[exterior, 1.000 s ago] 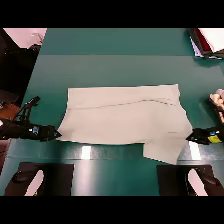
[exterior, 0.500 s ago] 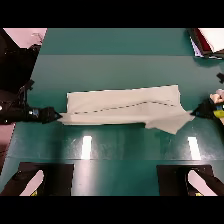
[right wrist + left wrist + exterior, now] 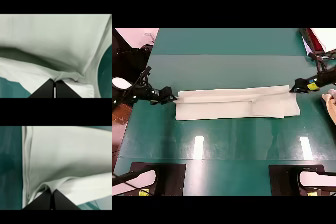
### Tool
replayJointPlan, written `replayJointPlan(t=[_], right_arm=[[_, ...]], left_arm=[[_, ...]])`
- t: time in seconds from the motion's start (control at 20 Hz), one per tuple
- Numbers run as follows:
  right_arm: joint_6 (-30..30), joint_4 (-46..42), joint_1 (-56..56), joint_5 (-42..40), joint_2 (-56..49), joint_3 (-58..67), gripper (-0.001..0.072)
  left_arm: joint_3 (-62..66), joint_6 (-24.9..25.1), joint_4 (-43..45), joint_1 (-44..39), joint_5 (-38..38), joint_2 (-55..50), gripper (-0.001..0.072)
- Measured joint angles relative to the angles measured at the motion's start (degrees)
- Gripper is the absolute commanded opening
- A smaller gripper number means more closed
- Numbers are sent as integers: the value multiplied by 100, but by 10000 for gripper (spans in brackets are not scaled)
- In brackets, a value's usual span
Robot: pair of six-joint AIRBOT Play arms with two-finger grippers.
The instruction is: Fold the shirts.
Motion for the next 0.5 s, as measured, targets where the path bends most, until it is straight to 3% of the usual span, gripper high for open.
replayJointPlan(t=[0.05,0.1,0.15,0.35,0.4,0.45,0.5], right_arm=[[52,76,15,-50,-212,201,84],[83,186,15,-146,-396,376,373],[96,391,-4,-227,-577,549,604],[120,1187,-223,-286,-1047,1056,621],[87,1268,-308,-162,-1102,1119,621],[44,1287,-422,35,-1143,1165,621],[-2,1259,-542,212,-1172,1198,621]], left_arm=[[74,9,-37,0,120,-122,391],[129,13,-68,7,254,-216,625],[181,11,-179,13,398,-286,641],[446,13,-579,7,431,-415,639],[505,17,-629,7,284,-428,506],[553,46,-675,7,85,-437,218],[586,87,-710,4,-85,-446,31]])
